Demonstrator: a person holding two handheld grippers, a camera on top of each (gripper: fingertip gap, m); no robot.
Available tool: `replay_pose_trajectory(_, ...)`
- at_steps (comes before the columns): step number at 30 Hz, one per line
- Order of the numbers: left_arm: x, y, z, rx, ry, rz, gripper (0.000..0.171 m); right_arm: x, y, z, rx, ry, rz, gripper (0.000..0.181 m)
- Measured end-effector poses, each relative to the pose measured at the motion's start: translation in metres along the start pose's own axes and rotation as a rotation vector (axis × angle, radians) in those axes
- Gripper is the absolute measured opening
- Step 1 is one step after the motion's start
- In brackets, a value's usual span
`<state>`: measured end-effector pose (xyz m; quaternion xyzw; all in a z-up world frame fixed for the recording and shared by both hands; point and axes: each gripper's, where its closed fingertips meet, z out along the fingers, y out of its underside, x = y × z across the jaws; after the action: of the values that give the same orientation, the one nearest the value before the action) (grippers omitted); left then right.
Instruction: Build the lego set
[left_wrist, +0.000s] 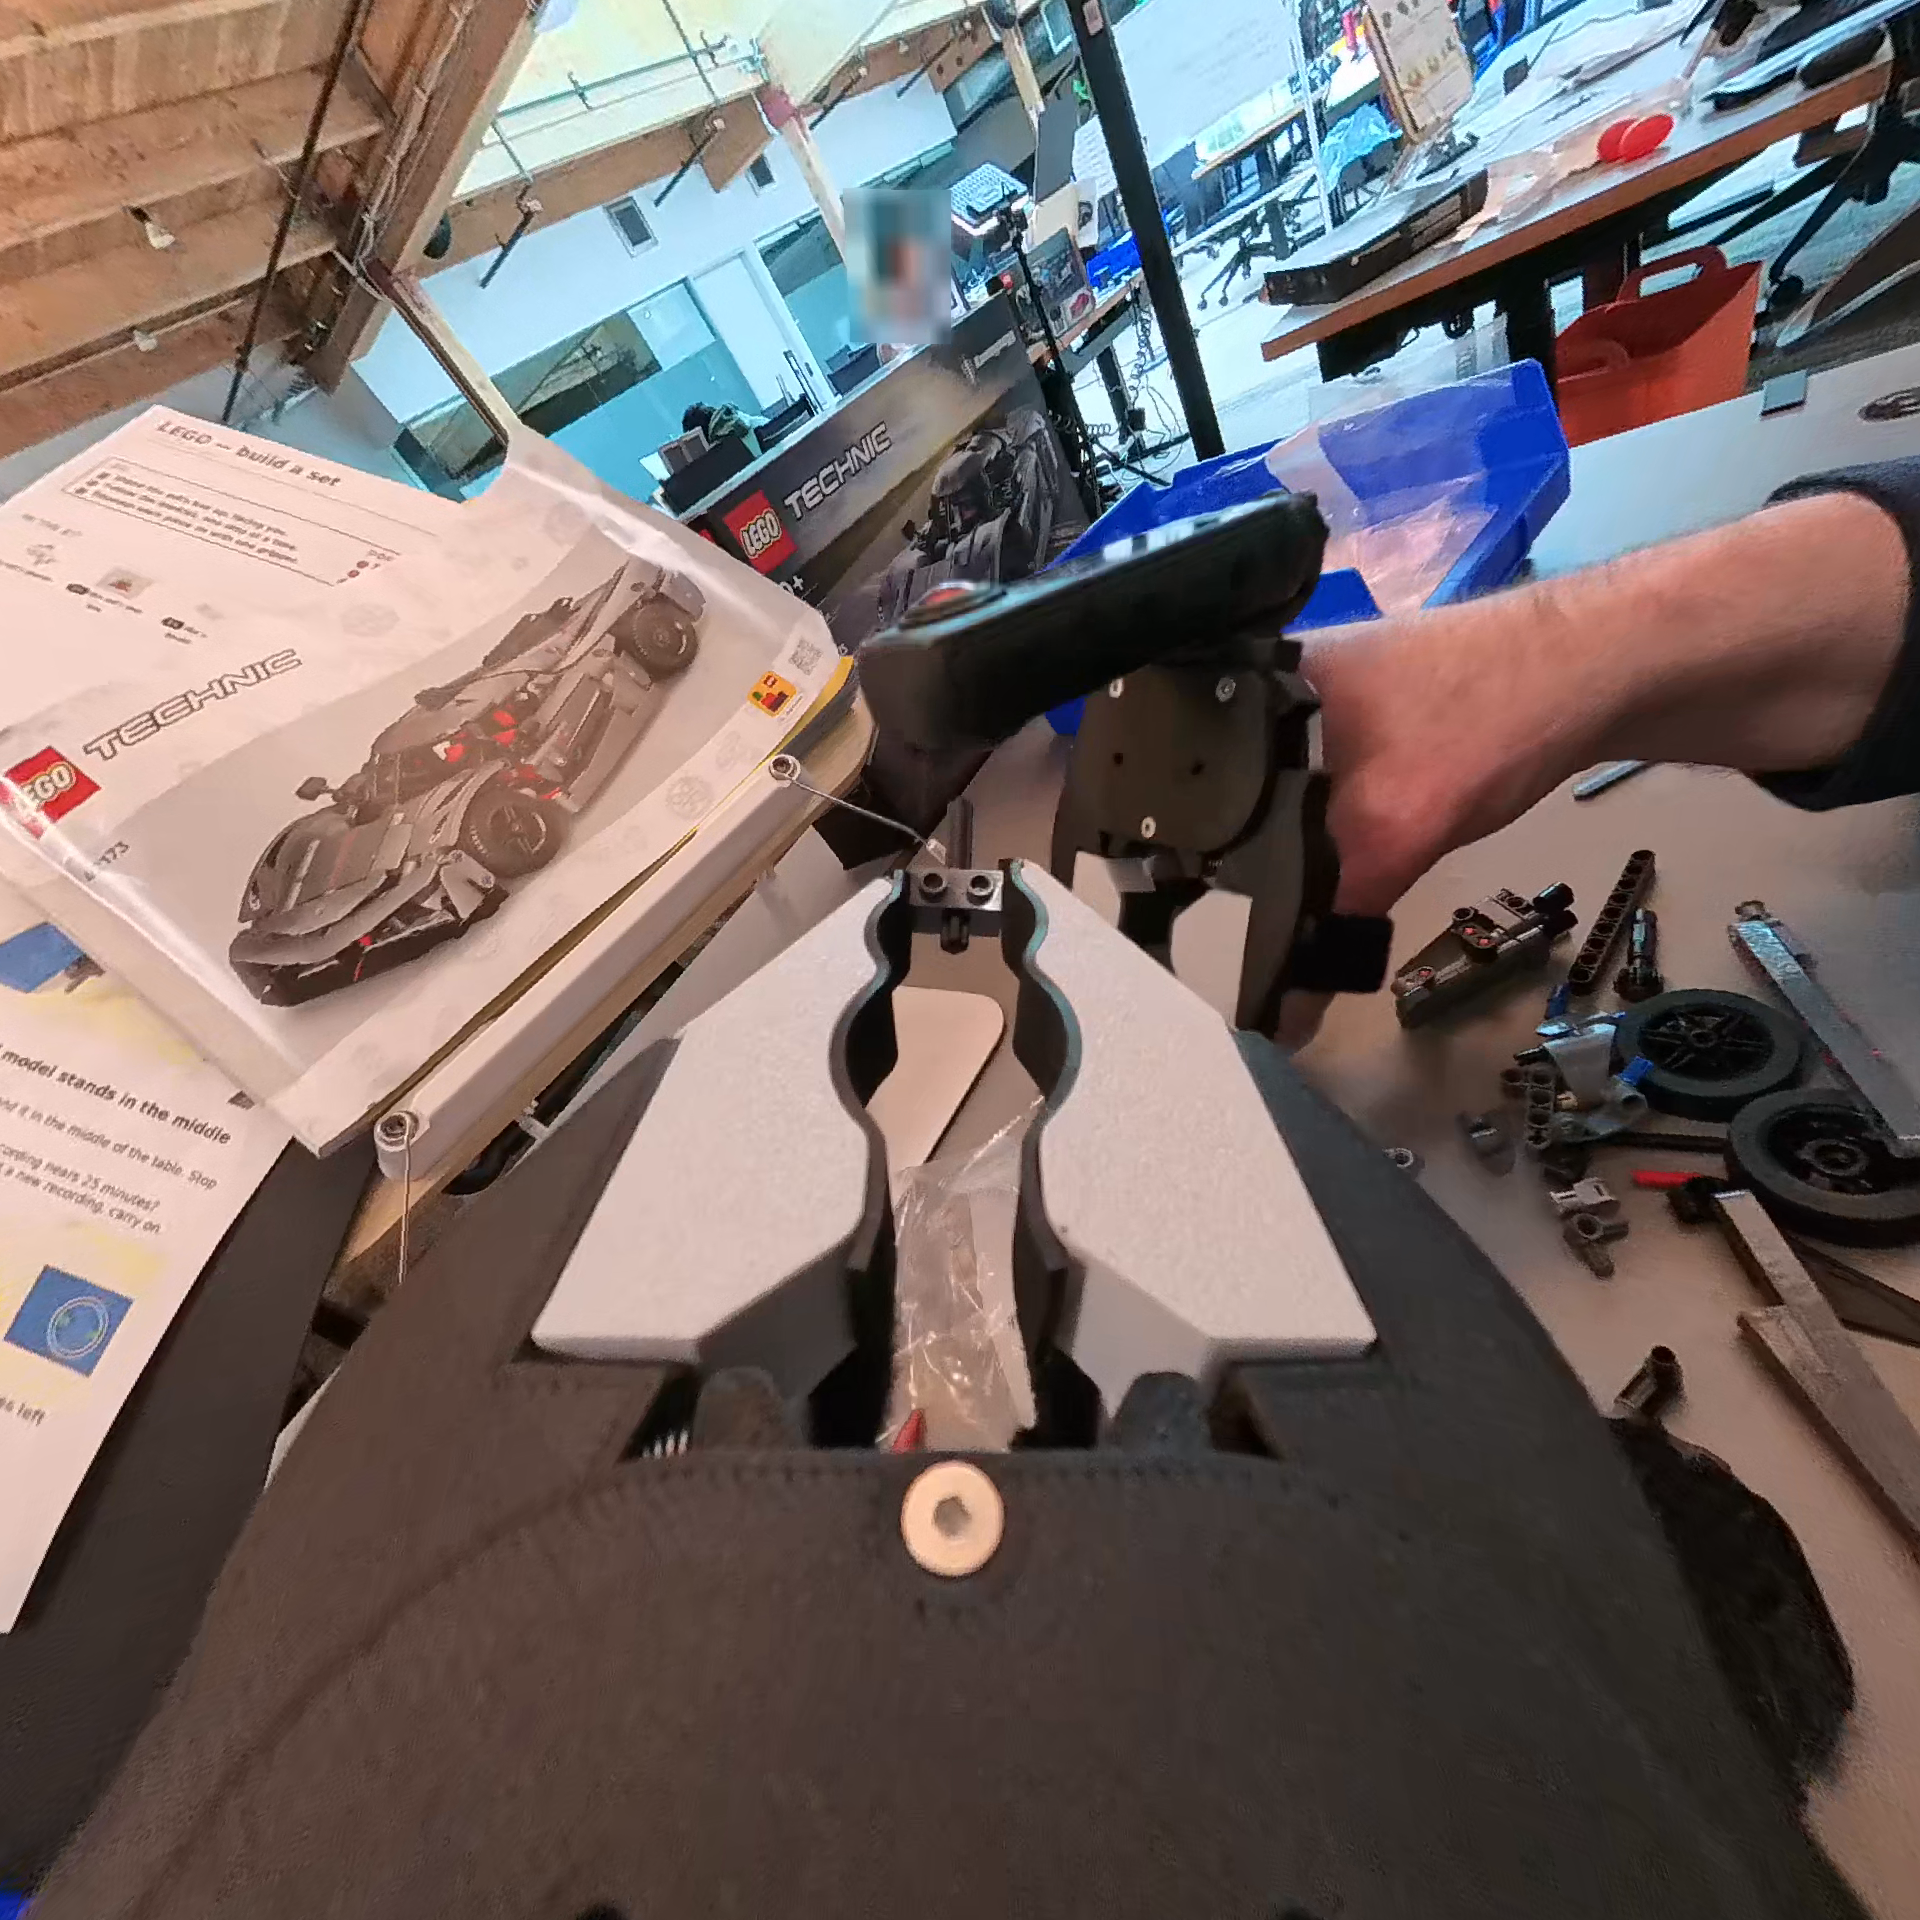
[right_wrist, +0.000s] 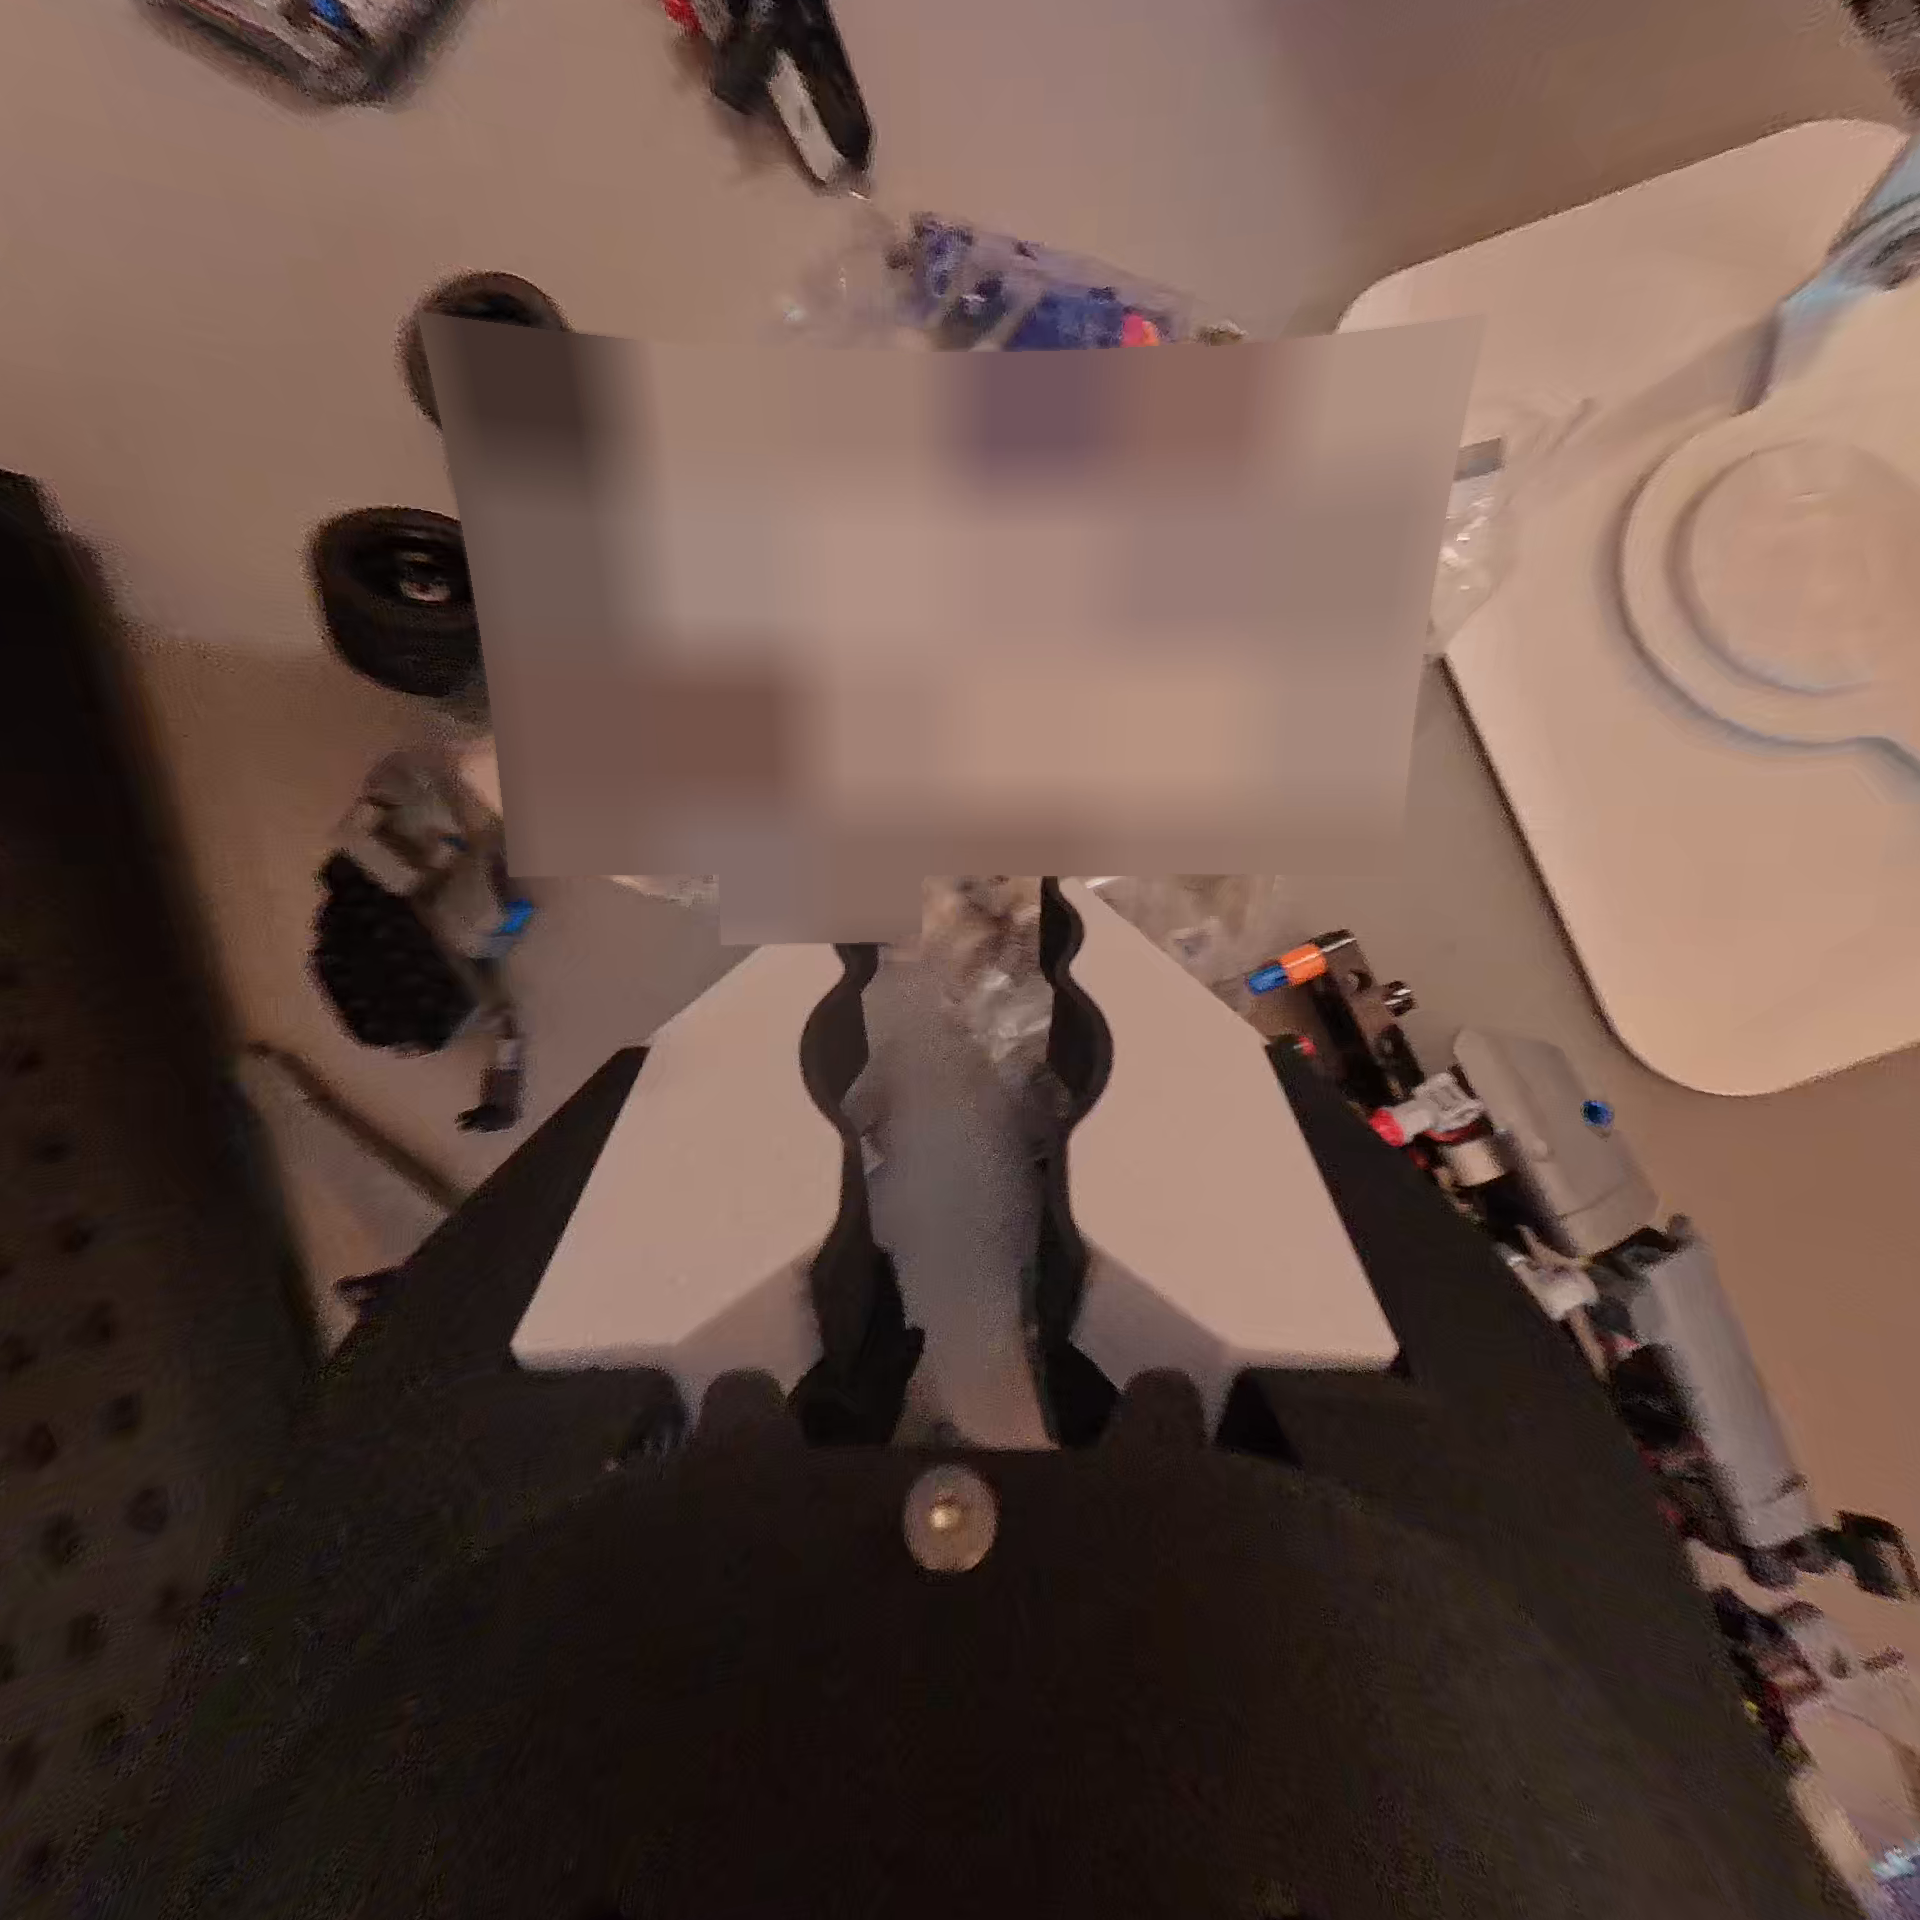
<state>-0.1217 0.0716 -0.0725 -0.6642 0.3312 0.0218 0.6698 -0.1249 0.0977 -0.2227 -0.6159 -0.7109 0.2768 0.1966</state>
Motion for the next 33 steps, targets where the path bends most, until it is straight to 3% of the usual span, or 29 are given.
replay_pose_trajectory(7,0.007,-0.002,0.003,0.006,0.021,0.013,0.014,-0.005,-0.017,-0.072,0.223,-0.025,0.013,0.023)
replay_pose_trajectory(13,0.027,-0.02,0.008,0.042,0.049,0.126,0.014,-0.039,-0.048,-0.133,0.585,-0.333,0.139,0.031)
replay_pose_trajectory(18,0.05,-0.031,0.016,0.043,0.075,0.227,0.014,-0.057,-0.059,-0.147,0.695,-0.53,0.176,0.034)
replay_pose_trajectory(21,0.054,-0.03,0.02,0.019,0.063,0.269,0.014,-0.065,-0.057,-0.149,0.697,-0.541,0.132,0.003)
replay_pose_trajectory(33,0.067,-0.04,0.012,0.072,0.188,0.188,0.014,-0.08,-0.052,-0.163,0.729,-0.352,-0.056,0.001)
